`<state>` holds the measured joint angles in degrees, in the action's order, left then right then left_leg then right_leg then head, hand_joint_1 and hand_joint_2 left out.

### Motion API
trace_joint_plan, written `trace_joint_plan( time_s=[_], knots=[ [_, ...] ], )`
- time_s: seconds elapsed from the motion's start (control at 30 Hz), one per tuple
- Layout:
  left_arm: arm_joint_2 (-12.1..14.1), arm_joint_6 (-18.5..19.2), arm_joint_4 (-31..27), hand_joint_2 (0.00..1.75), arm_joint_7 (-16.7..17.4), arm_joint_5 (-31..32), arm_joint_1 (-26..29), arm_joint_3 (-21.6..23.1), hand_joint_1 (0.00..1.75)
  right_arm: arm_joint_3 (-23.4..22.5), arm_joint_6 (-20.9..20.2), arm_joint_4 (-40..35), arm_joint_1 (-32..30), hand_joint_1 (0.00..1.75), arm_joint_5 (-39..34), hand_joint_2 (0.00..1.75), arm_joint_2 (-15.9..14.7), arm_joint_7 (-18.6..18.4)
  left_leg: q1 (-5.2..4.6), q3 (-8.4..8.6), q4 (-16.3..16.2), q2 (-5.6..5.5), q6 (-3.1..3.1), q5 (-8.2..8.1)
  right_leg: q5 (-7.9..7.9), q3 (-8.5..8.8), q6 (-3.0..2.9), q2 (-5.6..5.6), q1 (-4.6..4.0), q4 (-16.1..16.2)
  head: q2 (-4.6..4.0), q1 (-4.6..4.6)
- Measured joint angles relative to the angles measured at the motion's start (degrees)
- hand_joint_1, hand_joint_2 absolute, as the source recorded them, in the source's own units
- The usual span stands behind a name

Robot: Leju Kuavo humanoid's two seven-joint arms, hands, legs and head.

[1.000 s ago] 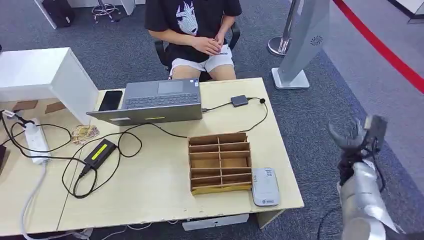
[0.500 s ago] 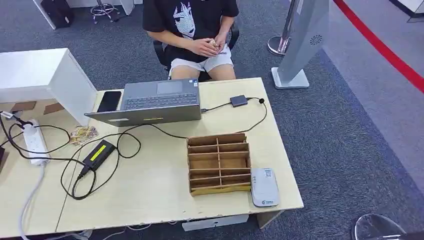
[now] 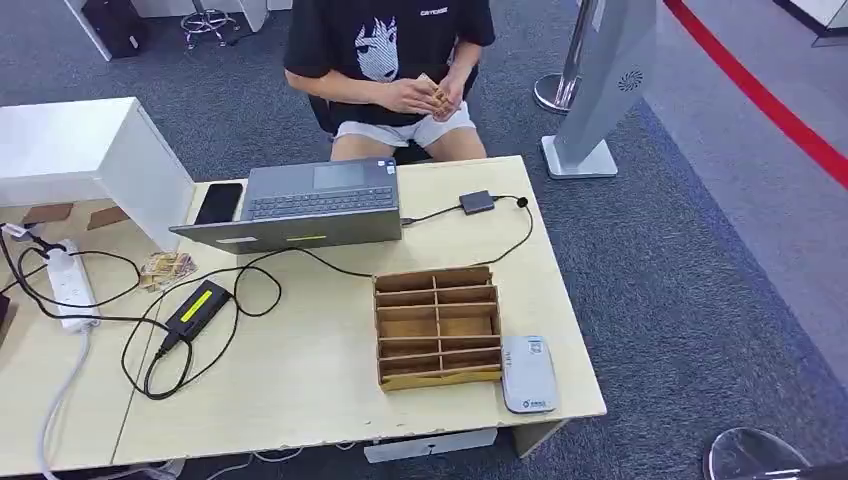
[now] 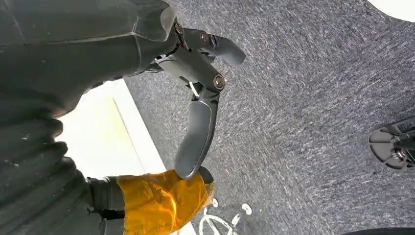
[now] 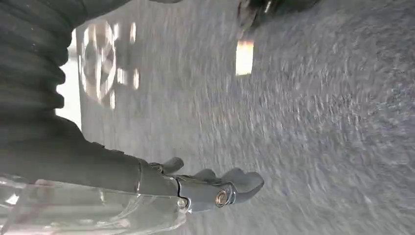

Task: Pass the card to the sensor for recognition and then transmit it.

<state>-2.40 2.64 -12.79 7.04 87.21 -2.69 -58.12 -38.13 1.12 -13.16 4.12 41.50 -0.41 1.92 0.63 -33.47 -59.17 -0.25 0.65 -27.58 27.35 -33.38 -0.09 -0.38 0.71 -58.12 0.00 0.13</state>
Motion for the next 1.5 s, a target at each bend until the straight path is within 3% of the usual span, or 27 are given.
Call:
trace_joint_plan(
  time_s=[0.07, 0.1, 0.13, 0.17, 0.2, 0.23, 0.27, 0.37, 0.53, 0.67, 0.73, 0.77, 0.8, 0.83, 1.37, 1.4, 1.43, 1.47, 1.5],
  knots=[
    [-0.02, 0.09, 0.0, 1.75, 0.0, 0.04, -0.12, 0.0, 0.0, 5.42, -1.3, 0.0, 0.67, 1.55, 6.2, 1.75, 0.39, -0.11, 0.01, 0.04, 0.0, 0.08, 0.0, 0.0, -0.01, 0.0, -0.01, 0.07, -0.01, 0.0, 0.02, 0.0],
    [-0.02, 0.2, 0.0, 1.75, 0.0, 0.07, -0.23, 0.0, 0.0, 7.52, -2.11, 0.0, 1.02, 1.71, 7.66, 1.75, 0.46, -0.2, 0.01, 0.07, 0.0, 0.09, 0.0, 0.0, -0.01, 0.0, -0.01, 0.07, -0.01, 0.0, 0.0, 0.0],
    [0.0, 0.26, 0.0, 1.75, -0.02, 0.09, -0.31, 0.0, 0.0, 9.62, -2.51, 0.02, 1.32, 1.71, 8.38, 1.75, 0.76, -0.35, 0.01, 0.08, 0.0, 0.07, 0.0, 0.0, 0.0, 0.01, -0.01, 0.06, -0.01, 0.0, 0.0, 0.0],
    [0.0, 0.39, 0.0, 1.75, -0.04, 0.09, -0.32, 0.0, 1.24, 10.86, -2.96, 0.02, 1.51, 1.73, 8.84, 1.75, 0.87, -0.53, 0.01, 0.09, 0.0, 0.07, 0.0, 0.0, 0.0, 0.02, -0.01, 0.05, -0.01, 0.0, 0.0, 0.0],
    [0.0, 0.57, 0.0, 1.75, -0.11, 0.11, -0.32, 0.0, 1.59, 12.1, -3.79, 0.07, 1.64, 1.68, 9.63, 1.75, 1.29, -0.66, 0.0, 0.1, 0.0, 0.06, 0.0, 0.0, 0.0, 0.02, -0.01, 0.04, 0.0, 0.0, 0.0, 0.0],
    [0.02, 0.74, 0.0, 1.75, -0.24, 0.13, -0.32, 0.0, 1.69, 13.13, -4.55, 0.13, 1.62, 1.64, 10.39, 1.75, 1.44, -0.96, 0.0, 0.1, 0.0, 0.05, 0.01, 0.0, 0.0, 0.02, -0.01, 0.04, 0.0, 0.0, 0.02, -0.04],
    [0.02, 0.94, 0.0, 1.75, -0.46, 0.15, -0.32, 0.0, 1.73, 14.27, -5.3, 0.24, 1.5, 1.71, 11.18, 1.75, 1.62, -1.66, 0.0, 0.1, 0.0, 0.05, 0.01, 0.0, 0.0, 0.02, -0.01, 0.04, 0.0, -0.01, 0.02, -0.02],
    [0.0, 1.31, 0.0, 1.75, -0.61, 0.15, -0.35, 0.0, 1.69, 16.18, -4.83, 0.7, 0.64, 1.75, 11.35, 1.75, 1.64, -5.27, 0.0, 0.09, 0.0, 0.06, 0.0, 0.0, 0.01, 0.03, 0.0, 0.04, -0.01, 0.0, 0.0, 0.0],
    [-0.09, 1.42, 0.0, 1.75, -0.59, 0.15, -0.41, 0.0, 1.73, 16.36, -4.51, 1.03, -0.86, 1.64, 11.96, 1.75, 1.62, -9.75, 0.0, 0.06, 0.0, 0.09, 0.01, -0.05, 0.02, 0.01, 0.01, 0.07, 0.0, 0.01, 0.0, 0.0],
    [-0.09, 1.62, 0.0, 1.75, -0.57, 0.17, -0.44, 0.0, 1.69, 17.37, -5.05, 1.09, -1.11, 1.57, 13.78, 1.75, 1.7, -8.88, 0.0, 0.08, 0.0, 0.09, 0.0, -0.04, 0.02, 0.02, 0.02, 0.06, 0.0, 0.01, 0.0, 0.0],
    [-0.09, 1.7, 0.0, 1.75, -0.57, 0.17, -0.45, 0.0, 1.52, 17.56, -3.92, 1.09, -1.13, 1.31, 14.54, 1.75, 1.83, -6.83, 0.0, 0.08, 0.0, 0.09, 0.01, -0.04, 0.01, 0.03, 0.0, 0.06, 0.0, 0.0, 0.0, 0.0],
    [-0.09, 1.68, 0.0, 1.75, -0.52, 0.17, -0.45, 0.0, 1.52, 17.58, -3.46, 1.07, -1.1, 1.31, 14.82, 1.75, 1.9, -6.03, 0.0, 0.09, 0.0, 0.1, 0.01, -0.04, 0.01, 0.04, 0.0, 0.07, 0.0, 0.0, 0.02, 0.0],
    [-0.09, 1.64, 0.0, 1.75, -0.52, 0.17, -0.46, 0.0, 0.89, 17.65, -3.13, 1.07, -1.03, 0.07, 14.85, 1.75, 2.05, -5.59, 0.0, 0.1, 0.0, 0.09, 0.01, -0.04, 0.01, 0.04, 0.0, 0.07, 0.0, 0.0, 0.0, 0.0],
    [-0.11, 1.51, 0.0, 1.75, -0.52, 0.17, -0.45, 0.0, 0.0, 17.71, -2.74, 1.07, -0.98, 0.0, 14.91, 1.75, 2.16, -5.2, 0.0, 0.1, 0.0, 0.09, 0.02, -0.03, 0.01, 0.04, -0.01, 0.06, 0.0, 0.0, 0.0, 0.0],
    [-0.46, 0.5, 0.0, 1.75, 0.7, 0.17, -0.46, -0.22, 0.0, 18.37, -0.4, 1.25, -1.2, 0.0, 18.19, 1.75, 2.54, -9.27, 0.0, 0.1, 0.0, 0.09, 0.02, -0.03, 0.02, 0.04, 0.0, 0.06, 0.0, 0.0, 0.0, 0.0],
    [-0.48, 0.48, 0.0, 1.75, 0.7, 0.17, -0.46, -0.33, 0.03, 18.37, -0.27, 1.27, -1.19, 1.43, 18.58, 1.75, 2.56, -8.94, 0.0, 0.1, 0.0, 0.09, 0.02, -0.03, 0.02, 0.04, 0.0, 0.06, 0.0, 0.0, 0.02, 0.0],
    [-0.55, 0.46, 0.0, 1.75, 0.7, 0.17, -0.46, -0.46, 0.79, 18.37, -0.27, 1.27, -1.18, 1.75, 18.82, 1.75, 2.62, -8.63, 0.0, 0.1, 0.0, 0.09, 0.02, -0.03, 0.02, 0.04, 0.0, 0.06, 0.0, 0.0, 0.0, 0.0],
    [-0.57, 0.48, 0.0, 1.75, 0.7, 0.2, -0.46, -0.5, 1.59, 18.37, -0.33, 1.27, -1.19, 1.75, 18.93, 1.75, 2.69, -8.0, 0.0, 0.1, 0.0, 0.09, 0.02, -0.03, 0.02, 0.04, 0.0, 0.06, 0.0, 0.0, 0.02, 0.0],
    [-0.61, 0.53, 0.0, 1.75, 0.7, 0.2, -0.45, -0.55, 1.59, 18.37, -0.51, 1.31, -1.19, 1.75, 18.93, 1.75, 2.75, -7.63, 0.0, 0.11, 0.0, 0.09, 0.03, -0.03, 0.02, 0.04, 0.0, 0.06, 0.0, 0.0, 0.02, 0.0]
  ],
)
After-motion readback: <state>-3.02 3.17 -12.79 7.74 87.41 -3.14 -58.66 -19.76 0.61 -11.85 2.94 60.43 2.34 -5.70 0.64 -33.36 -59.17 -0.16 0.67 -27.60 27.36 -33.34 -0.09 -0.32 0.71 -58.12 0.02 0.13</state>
